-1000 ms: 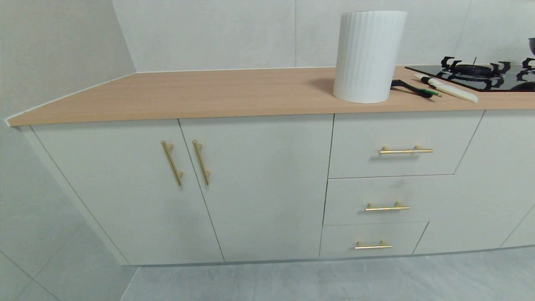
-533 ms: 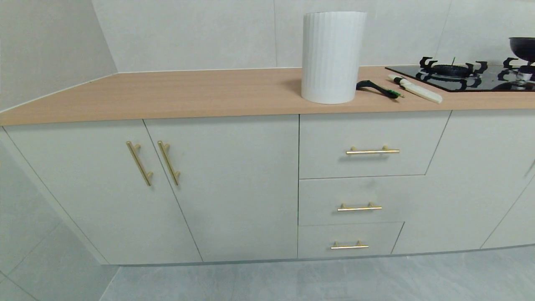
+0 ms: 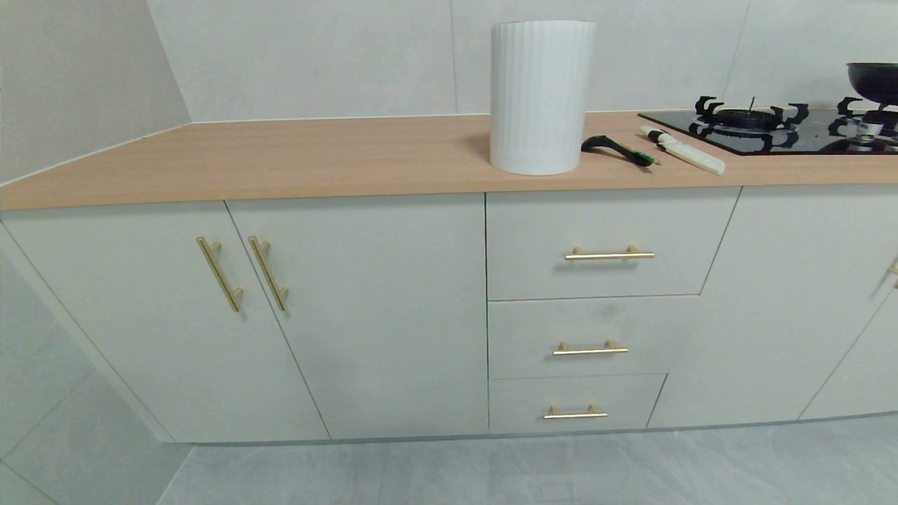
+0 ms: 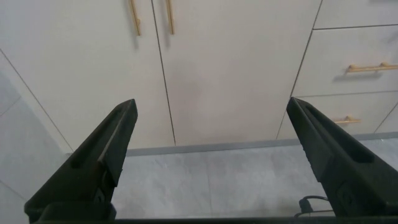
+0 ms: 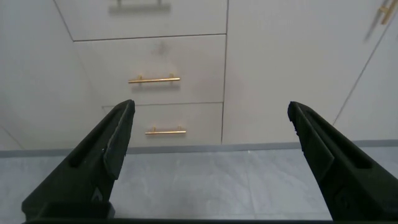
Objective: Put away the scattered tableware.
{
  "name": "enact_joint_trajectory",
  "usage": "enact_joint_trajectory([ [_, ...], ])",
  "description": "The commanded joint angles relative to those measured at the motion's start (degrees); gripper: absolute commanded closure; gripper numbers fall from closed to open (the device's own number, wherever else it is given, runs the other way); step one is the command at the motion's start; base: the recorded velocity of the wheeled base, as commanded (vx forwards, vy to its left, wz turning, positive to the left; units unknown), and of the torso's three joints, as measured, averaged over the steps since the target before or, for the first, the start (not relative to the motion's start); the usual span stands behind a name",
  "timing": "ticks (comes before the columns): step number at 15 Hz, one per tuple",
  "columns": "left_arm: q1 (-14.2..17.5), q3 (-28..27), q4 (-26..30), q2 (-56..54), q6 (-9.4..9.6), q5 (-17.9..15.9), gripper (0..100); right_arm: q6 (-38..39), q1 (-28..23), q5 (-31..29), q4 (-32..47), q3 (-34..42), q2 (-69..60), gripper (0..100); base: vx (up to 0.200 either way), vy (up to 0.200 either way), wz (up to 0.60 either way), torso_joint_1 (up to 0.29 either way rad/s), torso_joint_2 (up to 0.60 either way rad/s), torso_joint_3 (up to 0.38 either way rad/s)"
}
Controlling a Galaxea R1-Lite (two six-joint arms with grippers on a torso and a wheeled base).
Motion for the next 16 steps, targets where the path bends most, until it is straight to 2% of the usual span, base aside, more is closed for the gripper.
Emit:
enact_joint_trajectory([
  [1,-0.02,-0.01,-0.05,0.02,0.02,-0.01,0,-0.03,0.0,0.04,-0.01,0.0,0.09,0,0.0,0.0,0.0,0.0,0.0,0.0],
  [4,-0.02,-0.01,-0.05,0.02,-0.07,-0.01,0,0.06,0.0,-0.14,-0.01,0.0,0.09,0,0.2,0.0,0.0,-0.001,0.0,0.001],
  [16,-0.02,0.07,-0.05,0.02,-0.07,-0.01,0,-0.64,0.0,0.3,0.07,0.0,0.09,0,0.0,0.0,0.0,0.0,0.0,0.0],
])
